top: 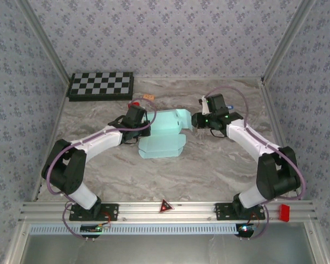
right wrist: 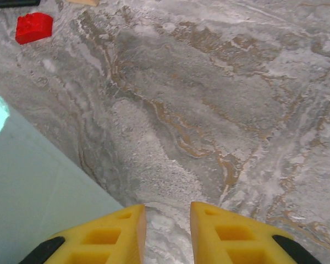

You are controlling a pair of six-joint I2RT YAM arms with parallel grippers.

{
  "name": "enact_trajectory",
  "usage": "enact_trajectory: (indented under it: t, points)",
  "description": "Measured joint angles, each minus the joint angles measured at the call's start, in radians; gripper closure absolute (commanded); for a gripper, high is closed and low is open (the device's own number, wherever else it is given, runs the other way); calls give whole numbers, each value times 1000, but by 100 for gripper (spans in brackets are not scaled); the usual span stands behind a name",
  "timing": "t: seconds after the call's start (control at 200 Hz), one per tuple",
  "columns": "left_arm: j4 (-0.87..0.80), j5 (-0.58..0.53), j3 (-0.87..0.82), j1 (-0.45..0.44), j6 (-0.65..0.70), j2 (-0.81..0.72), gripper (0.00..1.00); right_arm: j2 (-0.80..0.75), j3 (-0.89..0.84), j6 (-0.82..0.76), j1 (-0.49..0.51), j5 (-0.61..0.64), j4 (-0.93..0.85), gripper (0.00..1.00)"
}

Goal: Fold the paper box

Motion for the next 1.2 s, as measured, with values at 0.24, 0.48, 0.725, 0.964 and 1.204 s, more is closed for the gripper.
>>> enact_trajectory:
  t: [0.24, 0.48, 0.725, 0.964, 1.204]
  points:
    - [0, 3, 0, 0, 0, 0, 100, 6, 0, -27, 35, -53, 15, 70]
    - [0, 3, 0, 0, 0, 0, 100, 9, 1, -54, 61, -86, 23, 70]
    - [0, 3, 0, 0, -1, 0, 100, 26, 14, -69, 82, -111, 25, 70]
    - [-1, 5, 0, 0, 0, 0, 100, 32, 19, -87, 98, -138, 24, 69]
    - [-5, 10, 8, 0, 0, 0, 100, 47, 30, -98, 103, -160, 25, 65]
